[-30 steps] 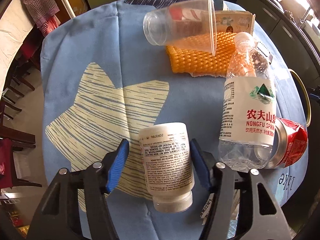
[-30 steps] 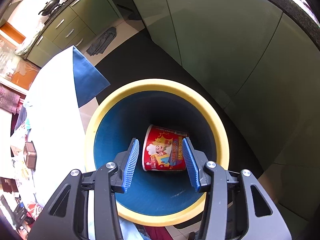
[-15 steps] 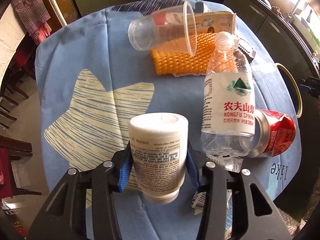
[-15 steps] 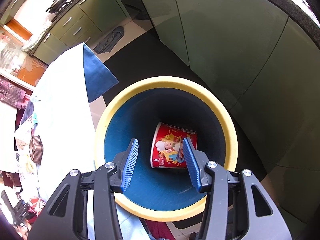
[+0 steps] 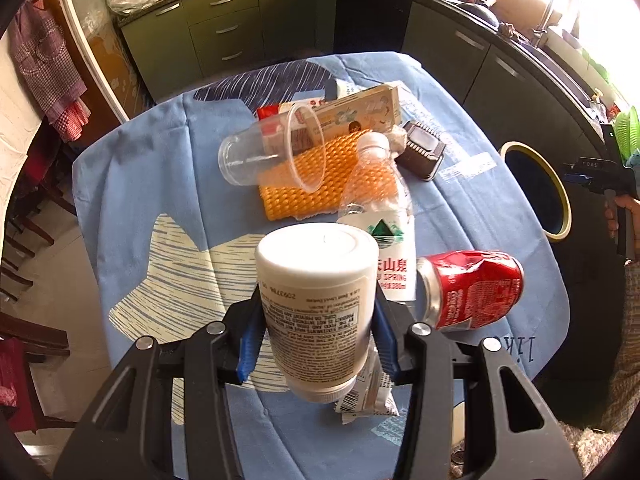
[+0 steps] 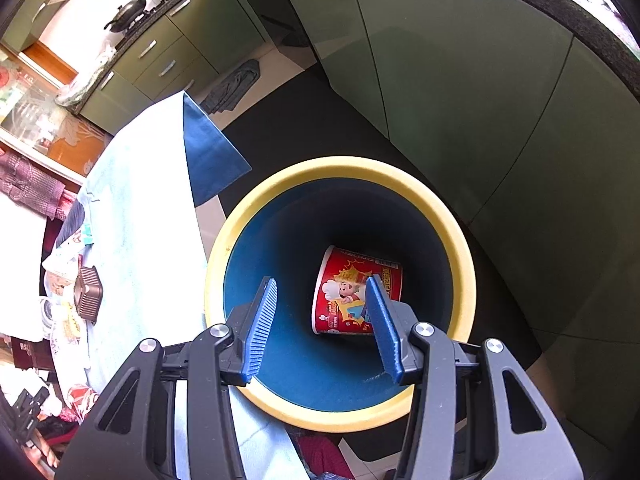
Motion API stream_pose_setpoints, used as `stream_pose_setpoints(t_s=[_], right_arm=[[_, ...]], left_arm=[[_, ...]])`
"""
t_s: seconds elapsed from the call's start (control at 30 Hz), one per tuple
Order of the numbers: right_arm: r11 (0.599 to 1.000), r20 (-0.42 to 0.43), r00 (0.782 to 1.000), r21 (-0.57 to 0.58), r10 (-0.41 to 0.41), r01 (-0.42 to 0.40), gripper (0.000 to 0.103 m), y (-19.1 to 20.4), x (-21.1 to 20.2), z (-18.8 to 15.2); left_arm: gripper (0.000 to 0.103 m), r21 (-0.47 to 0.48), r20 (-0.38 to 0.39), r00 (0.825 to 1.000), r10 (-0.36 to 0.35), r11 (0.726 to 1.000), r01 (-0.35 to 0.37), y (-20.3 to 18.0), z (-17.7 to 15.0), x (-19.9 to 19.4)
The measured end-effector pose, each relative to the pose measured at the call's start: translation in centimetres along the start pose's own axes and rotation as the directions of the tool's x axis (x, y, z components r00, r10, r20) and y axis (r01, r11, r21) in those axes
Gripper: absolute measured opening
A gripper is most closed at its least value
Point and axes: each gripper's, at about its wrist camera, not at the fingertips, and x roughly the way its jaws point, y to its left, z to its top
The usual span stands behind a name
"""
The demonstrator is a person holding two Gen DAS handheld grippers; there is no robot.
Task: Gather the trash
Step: 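Grasp the white pill bottle with the left tool while the right tool hovers over the bin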
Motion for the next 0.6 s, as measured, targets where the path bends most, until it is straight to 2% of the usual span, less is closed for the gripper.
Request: stream_pose_setpoints(t_s=[0.23,0.33,0.47,0.6], right_arm=[[1.0,0.036,0.999,-0.006,0.019,-0.019,0.047,-0.6,-2.1,-0.8],[1.0,0.052,0.998,-0.017,0.021,-0.02,0.047,-0.9,-2.9,-1.2],[0.999,0.083,0.996,-0.028,0.021,-0.019,0.047,-1.8,-4.3,-2.0],[1.0,0.118,0.993,-0.02,0.009,-0.006,0.047,-3.5,-5.8,-3.1]], left_arm=[[0.045,0.145,0.041,0.995,-0.09,0.986,0.083,-6.6,3.7,-1.8],[0.045,0.222,0.042,0.985,-0.165,0.963,0.152,-11.4,5.7,-1.3],[0.045,0.313,-0.014,0.96,-0.279,0.911,0.269,-18.8,9.0,0.6],[0.045,0.358,-0.089,0.943,-0.32,0.873,0.33,-26.1,11.9,4.0]])
